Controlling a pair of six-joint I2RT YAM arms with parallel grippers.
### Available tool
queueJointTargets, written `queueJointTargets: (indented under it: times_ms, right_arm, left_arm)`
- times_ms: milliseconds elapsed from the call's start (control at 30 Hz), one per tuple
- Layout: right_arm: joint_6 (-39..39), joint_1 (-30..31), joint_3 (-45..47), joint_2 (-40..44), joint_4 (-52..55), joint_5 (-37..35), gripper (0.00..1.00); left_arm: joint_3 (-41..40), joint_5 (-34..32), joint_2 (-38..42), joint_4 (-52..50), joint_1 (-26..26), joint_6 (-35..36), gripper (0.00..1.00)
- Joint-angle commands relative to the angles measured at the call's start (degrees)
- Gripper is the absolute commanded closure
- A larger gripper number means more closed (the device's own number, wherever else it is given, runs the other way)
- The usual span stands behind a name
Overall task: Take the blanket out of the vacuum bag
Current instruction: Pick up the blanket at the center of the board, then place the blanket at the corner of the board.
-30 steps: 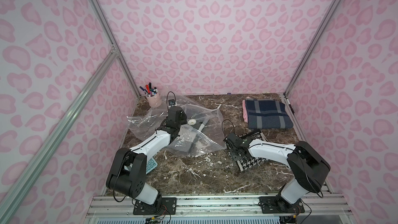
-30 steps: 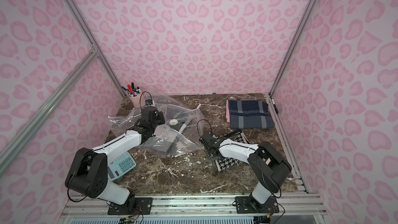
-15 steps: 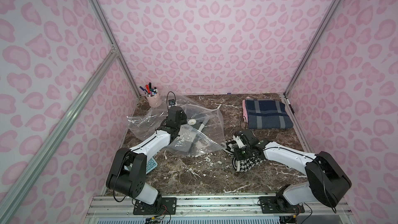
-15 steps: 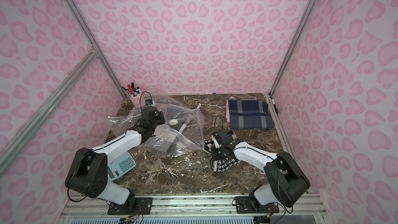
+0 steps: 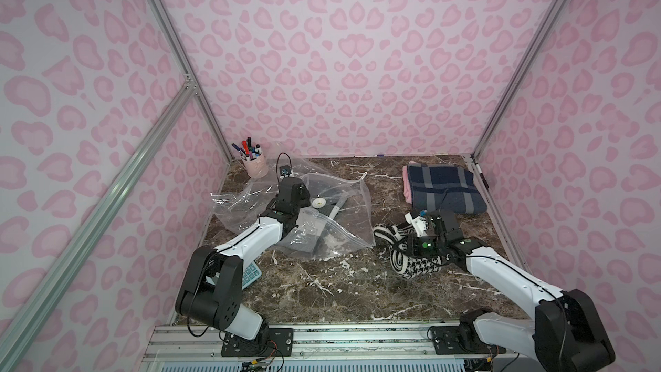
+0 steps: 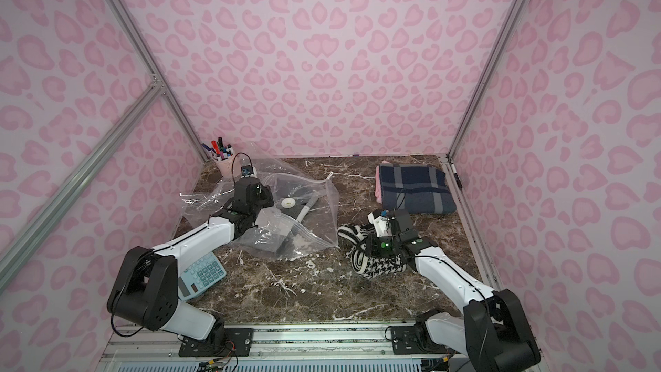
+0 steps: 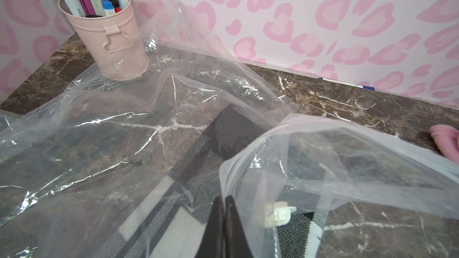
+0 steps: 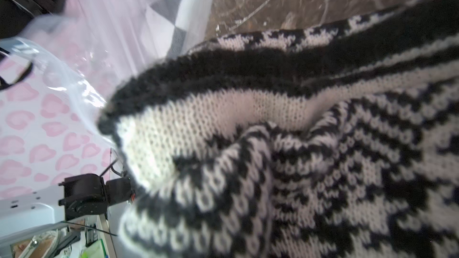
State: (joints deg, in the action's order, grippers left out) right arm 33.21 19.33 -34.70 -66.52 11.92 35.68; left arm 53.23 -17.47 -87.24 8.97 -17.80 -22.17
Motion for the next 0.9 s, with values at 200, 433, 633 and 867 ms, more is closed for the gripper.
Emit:
queueJointTargets:
  times_ms: [200, 433, 633, 867]
  right_arm:
    - [4.9, -13.8, -2.9, 10.0, 2.3, 5.0, 1.00]
    - [7.5, -26.4, -5.2, 16.8, 4.0, 2.1, 1.00]
    - [7.6, -37.9, -8.8, 15.6, 3.8, 7.6, 1.00]
    - [8.3, -45.9, -12.4, 11.5, 1.3, 8.1, 1.00]
  left_arm:
    - [-0.1, 0.9, 0.3, 0.7, 0.1, -0.1, 0.96]
    - [-0.1, 1.5, 0.0, 0.8, 0.1, -0.3, 0.96]
    - [-0.1, 1.9, -0.4, 1.0, 0.1, -0.3, 0.96]
    - [-0.2, 2.0, 0.0, 1.0, 0.1, -0.1, 0.96]
